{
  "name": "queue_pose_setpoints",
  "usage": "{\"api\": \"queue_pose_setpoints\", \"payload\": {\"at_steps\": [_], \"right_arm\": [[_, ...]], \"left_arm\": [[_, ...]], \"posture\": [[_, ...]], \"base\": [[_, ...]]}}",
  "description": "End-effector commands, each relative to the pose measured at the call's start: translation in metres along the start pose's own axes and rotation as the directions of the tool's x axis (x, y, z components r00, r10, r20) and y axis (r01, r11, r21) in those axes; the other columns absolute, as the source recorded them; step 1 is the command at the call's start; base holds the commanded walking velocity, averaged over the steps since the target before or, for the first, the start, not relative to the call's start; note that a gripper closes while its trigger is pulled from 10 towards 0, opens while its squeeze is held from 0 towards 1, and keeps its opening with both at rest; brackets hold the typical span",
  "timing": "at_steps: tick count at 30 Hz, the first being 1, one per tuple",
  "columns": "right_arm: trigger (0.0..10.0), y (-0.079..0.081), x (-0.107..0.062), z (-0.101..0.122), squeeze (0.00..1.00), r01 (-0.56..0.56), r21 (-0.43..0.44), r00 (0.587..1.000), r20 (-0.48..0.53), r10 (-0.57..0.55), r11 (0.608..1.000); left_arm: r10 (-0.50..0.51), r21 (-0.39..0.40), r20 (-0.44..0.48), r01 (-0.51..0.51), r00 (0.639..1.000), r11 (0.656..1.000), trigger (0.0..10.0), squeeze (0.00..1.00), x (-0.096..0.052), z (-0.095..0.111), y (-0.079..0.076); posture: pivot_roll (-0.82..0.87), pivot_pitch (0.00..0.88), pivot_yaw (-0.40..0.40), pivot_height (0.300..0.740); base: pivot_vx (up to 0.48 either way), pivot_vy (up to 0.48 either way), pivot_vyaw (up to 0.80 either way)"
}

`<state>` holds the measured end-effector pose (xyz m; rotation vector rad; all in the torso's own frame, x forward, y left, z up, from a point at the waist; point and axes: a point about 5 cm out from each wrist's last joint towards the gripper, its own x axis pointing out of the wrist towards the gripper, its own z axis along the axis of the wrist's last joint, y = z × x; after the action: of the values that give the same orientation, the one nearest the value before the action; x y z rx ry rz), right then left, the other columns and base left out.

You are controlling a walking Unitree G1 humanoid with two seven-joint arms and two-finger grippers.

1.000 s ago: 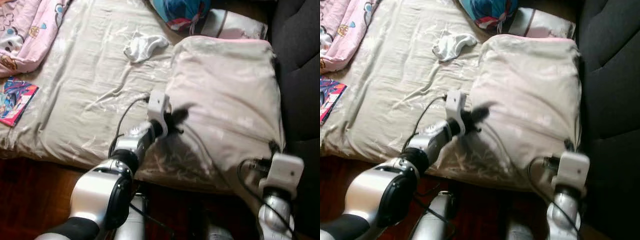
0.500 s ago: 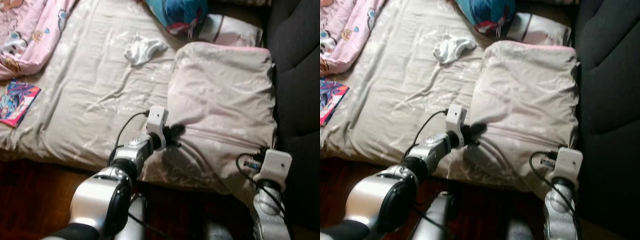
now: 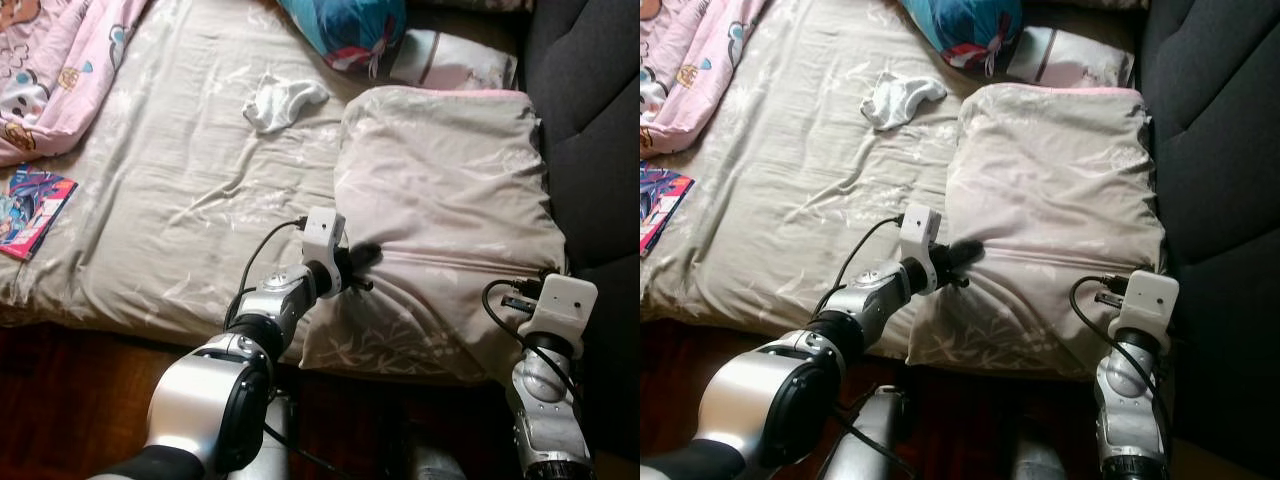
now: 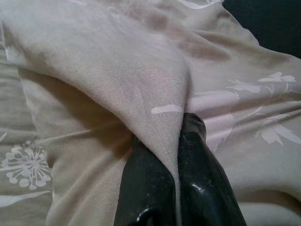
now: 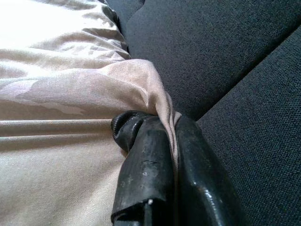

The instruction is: Clean up the room

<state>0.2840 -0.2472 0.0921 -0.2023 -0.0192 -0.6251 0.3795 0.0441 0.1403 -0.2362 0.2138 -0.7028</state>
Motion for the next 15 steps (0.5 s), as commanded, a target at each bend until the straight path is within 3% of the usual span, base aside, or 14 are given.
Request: {"api": "queue_pose_setpoints", "payload": {"at_steps": [1,15], "right_arm": [[10.0,-0.092,0.009,-0.011,1.00,0.417,-0.029,0.909,-0.013,-0.417,0.909],[10.0,-0.089,0.015,-0.001,1.00,0.420,-0.014,0.907,0.050,-0.419,0.908]], "left_arm": [[0.217,-0.033,0.014,-0.217,0.976,0.976,10.0,0.00,-0.034,-0.002,0.053],[0.194,-0.053,0.025,-0.193,0.981,0.980,10.0,0.00,-0.037,-0.004,0.054]], "posture": [[-0.02,0.437,0.072,0.740],[-0.02,0.420,0.074,0.740]], "base": [[0.000,0.000,0.00],[0.000,0.000,0.00]]}}
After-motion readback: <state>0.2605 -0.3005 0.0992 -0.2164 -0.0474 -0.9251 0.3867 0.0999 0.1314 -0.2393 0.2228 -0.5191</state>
